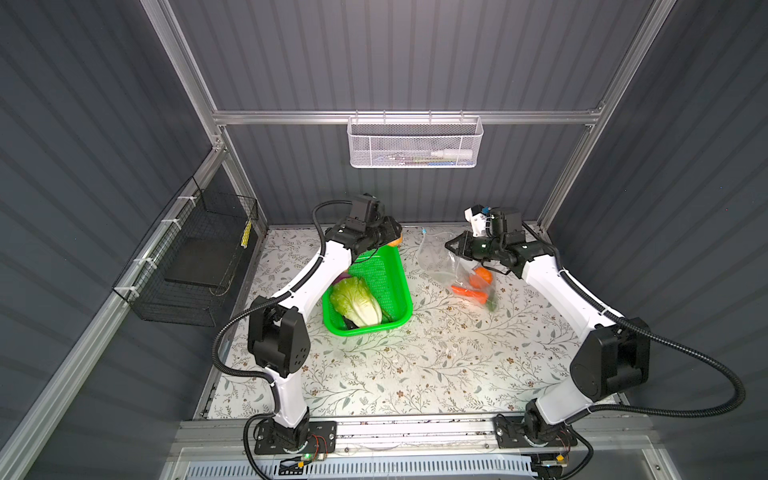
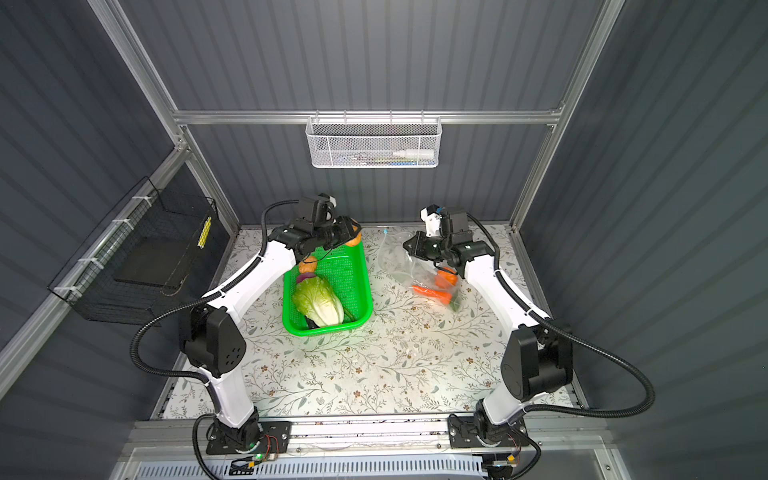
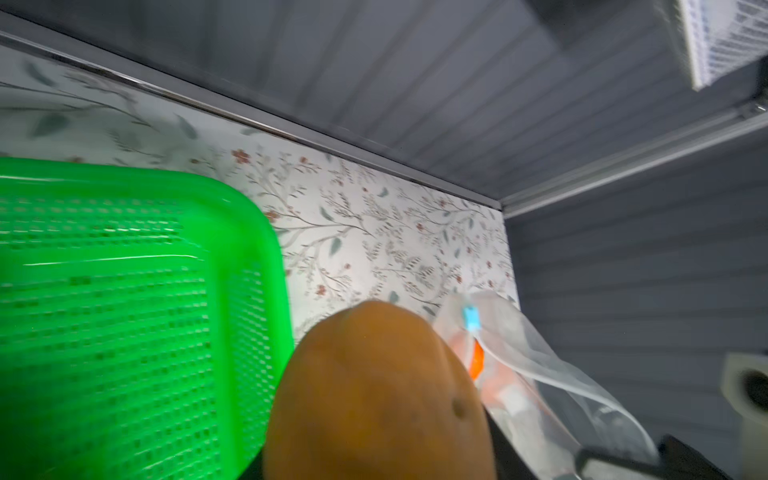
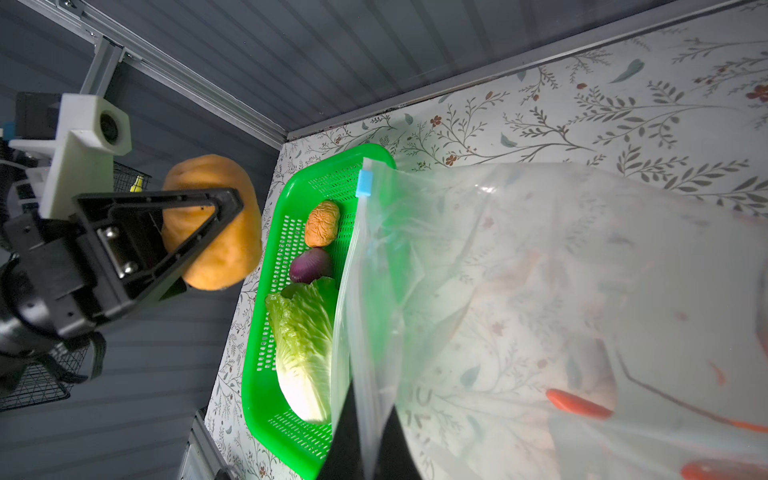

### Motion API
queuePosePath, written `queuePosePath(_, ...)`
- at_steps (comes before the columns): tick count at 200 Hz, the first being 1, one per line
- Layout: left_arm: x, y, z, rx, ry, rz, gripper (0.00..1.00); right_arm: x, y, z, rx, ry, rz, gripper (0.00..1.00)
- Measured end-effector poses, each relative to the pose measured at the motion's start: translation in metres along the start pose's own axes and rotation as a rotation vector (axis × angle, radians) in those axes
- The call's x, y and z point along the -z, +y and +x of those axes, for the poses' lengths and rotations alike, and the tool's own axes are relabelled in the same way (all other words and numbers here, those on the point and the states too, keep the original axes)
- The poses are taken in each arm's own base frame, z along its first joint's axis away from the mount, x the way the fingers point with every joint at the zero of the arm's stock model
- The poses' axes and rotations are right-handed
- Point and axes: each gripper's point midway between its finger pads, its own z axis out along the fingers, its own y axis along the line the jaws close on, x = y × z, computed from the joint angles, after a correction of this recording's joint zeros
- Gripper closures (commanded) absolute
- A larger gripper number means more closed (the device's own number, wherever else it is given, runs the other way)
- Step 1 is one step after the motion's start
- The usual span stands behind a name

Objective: Place the food in the zip-top bag and seal the zipper
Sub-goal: 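Lift the yellow potato with the left gripper and carry it to the bag mouth, then open the left gripper to drop the potato into the bag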

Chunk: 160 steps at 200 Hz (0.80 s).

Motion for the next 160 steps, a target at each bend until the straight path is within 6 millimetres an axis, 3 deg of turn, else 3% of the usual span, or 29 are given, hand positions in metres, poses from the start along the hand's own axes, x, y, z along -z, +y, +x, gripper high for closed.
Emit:
queuePosePath(32,-0.014,-0.044,0.027,-0.017,0.097,0.147,0.50,0.000,0.002,-0.003,-0.016,-0.011,-0.010,1.00)
queuePosePath(72,-0.025,-0.063,0.051,-0.015,0.164,0.207,0.50,0.000,0.004,-0.007,-0.034,-0.026,-0.017,1.00)
queuePosePath(118,-0.033,-0.065,0.060,-0.022,0.168,0.196,0.50,0.000,0.009,-0.014,-0.068,-0.055,-0.038,1.00)
queuePosePath(160,-0.051,-0.037,0.063,-0.003,0.142,0.071,0.49,-0.003,0.008,-0.012,-0.104,-0.059,-0.048,1.00)
